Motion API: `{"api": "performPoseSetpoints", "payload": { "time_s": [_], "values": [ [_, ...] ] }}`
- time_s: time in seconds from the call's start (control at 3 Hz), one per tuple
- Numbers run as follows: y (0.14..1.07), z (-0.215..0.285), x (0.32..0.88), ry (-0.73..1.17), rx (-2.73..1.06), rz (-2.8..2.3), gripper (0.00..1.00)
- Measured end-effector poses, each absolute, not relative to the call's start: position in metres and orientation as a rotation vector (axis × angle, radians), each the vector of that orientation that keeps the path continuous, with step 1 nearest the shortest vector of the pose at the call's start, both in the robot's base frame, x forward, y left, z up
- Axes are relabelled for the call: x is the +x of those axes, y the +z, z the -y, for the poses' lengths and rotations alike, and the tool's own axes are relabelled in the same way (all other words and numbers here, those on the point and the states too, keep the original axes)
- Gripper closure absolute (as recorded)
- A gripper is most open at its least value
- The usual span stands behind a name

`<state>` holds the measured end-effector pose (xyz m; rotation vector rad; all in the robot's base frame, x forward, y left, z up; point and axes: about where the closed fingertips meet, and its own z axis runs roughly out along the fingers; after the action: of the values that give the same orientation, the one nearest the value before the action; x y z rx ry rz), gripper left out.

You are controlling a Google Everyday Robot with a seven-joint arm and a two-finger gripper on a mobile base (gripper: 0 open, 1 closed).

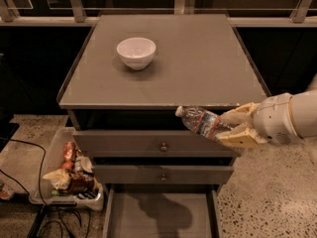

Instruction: Place water bottle into bottom drawer

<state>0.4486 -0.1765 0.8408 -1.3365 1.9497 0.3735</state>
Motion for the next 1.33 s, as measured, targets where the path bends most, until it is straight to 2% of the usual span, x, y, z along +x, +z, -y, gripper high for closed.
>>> {"api": "performPoseSetpoints", "payload": {
  "time_s": [0.67,1.33],
  "values": [
    [0.729,0.141,0.431,0.489,-1.338,-1.963,1.0],
    [0.618,0.138,0.423,0.554,-1.272,-1.952,1.0]
  ]
}}
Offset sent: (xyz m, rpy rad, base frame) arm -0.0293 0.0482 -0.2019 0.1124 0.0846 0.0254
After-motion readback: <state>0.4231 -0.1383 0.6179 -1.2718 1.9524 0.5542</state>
